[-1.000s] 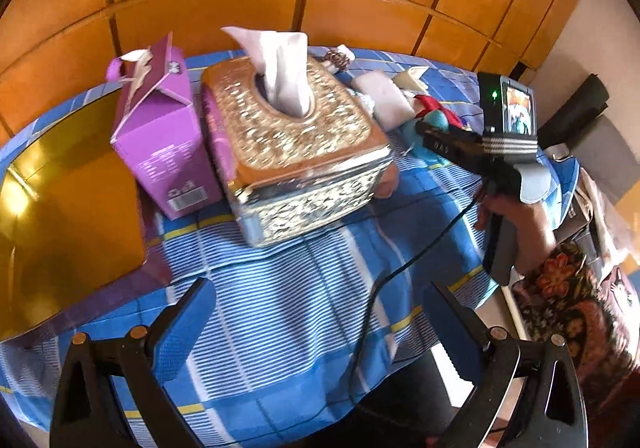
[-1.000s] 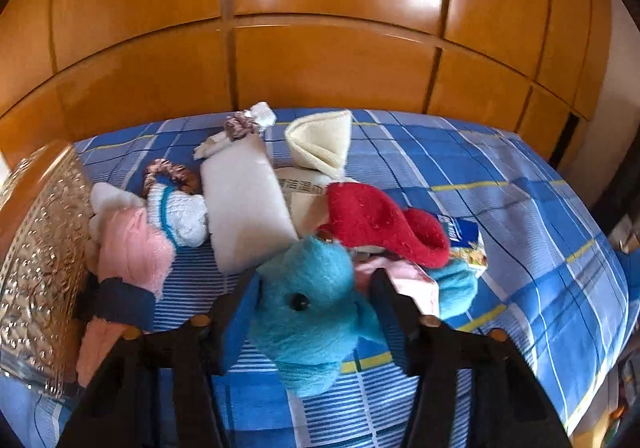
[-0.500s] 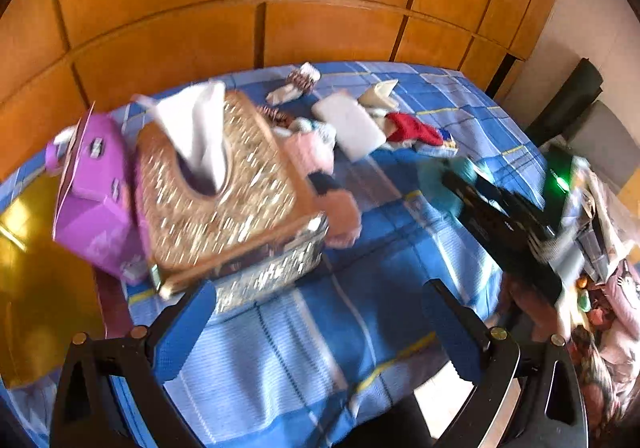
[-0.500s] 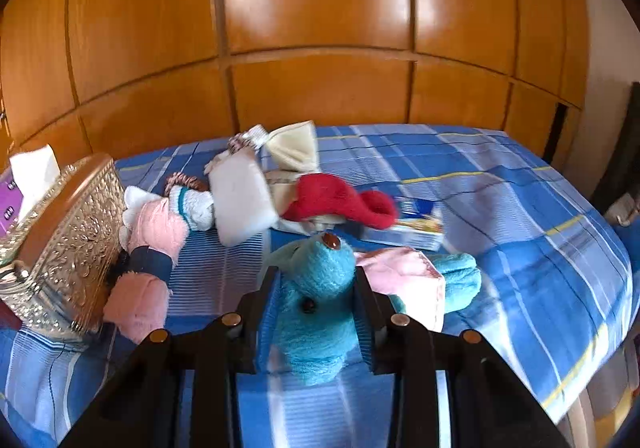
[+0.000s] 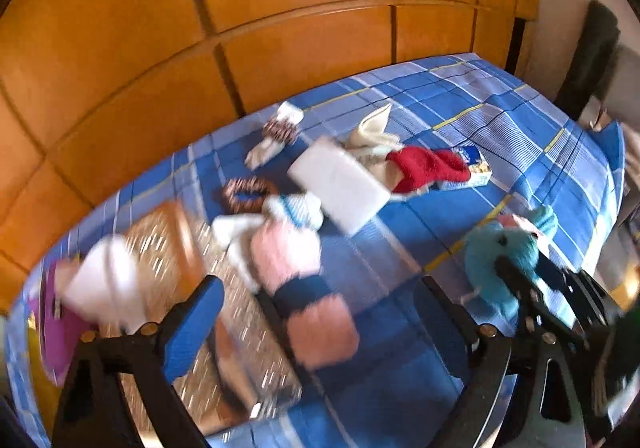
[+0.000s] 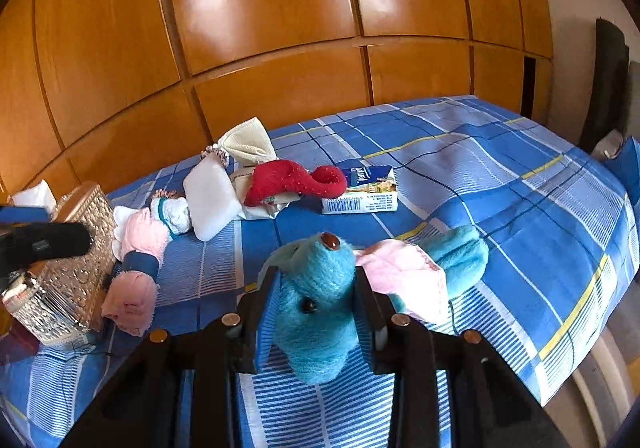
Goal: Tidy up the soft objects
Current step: 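Grasp the red sock with the left gripper while the right gripper holds the elephant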
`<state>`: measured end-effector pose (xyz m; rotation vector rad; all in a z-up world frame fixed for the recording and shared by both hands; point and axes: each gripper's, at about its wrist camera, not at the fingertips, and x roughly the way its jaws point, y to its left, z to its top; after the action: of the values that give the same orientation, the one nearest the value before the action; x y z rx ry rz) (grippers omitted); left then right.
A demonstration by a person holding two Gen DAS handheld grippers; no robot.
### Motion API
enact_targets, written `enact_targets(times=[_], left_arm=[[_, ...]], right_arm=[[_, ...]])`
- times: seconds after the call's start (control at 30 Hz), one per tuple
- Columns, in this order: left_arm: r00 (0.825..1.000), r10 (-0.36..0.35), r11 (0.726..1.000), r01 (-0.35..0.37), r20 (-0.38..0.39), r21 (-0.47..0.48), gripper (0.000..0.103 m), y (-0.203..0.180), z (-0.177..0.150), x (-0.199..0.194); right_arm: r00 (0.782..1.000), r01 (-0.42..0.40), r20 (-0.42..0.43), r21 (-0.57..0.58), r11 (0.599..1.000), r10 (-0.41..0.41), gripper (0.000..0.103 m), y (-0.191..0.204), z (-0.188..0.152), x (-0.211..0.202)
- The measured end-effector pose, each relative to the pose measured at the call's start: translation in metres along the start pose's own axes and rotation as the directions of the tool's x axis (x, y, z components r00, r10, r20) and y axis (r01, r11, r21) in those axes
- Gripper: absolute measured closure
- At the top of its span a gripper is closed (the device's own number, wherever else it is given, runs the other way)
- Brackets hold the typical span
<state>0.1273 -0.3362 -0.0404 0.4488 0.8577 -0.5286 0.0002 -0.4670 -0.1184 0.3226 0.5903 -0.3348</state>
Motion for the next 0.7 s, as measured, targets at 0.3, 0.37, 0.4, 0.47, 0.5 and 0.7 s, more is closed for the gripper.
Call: enact_targets(times=[0.3,0.37,0.4,0.47,0.5,0.7], left_arm=[[1.0,-0.023,0.993,0.024,-0.015,0.112,0.018,-0.052,0.045,0.055],[0.998,-0.058,0.989,0.063,-0.036,0.13,0.028,-0.063,0.051,0.067],[0.995,-0.082,0.987,0.088,-0.055,0.136,0.03,-0.068,0.056,0.076],[0.99,-0.113,0.983,0.124,-0.086,0.133,0.032,-0.077,0.064,0.09],[0.988,-0.125,0.979,0.137,-0.09,0.148,0.032,-0.083,0.066,0.096],[0.995,-0.045,0.965,0.066,-0.087,0.254,0.036,-0.106,0.073,0.128]], right_arm=[[0.999,-0.031,0.021,0.037,0.999,0.03,0.068,-0.005,-0.009,0.001],[0.999,-0.039,0.028,0.042,0.998,0.038,0.068,-0.006,-0.01,0.001],[0.999,-0.043,0.028,0.046,0.998,0.042,0.067,-0.007,-0.011,0.002],[0.998,-0.05,0.031,0.053,0.997,0.048,0.067,-0.008,-0.012,0.002],[0.998,-0.053,0.033,0.057,0.997,0.051,0.067,-0.009,-0.013,0.002],[0.998,-0.062,0.038,0.07,0.996,0.059,0.067,-0.01,-0.014,0.003]])
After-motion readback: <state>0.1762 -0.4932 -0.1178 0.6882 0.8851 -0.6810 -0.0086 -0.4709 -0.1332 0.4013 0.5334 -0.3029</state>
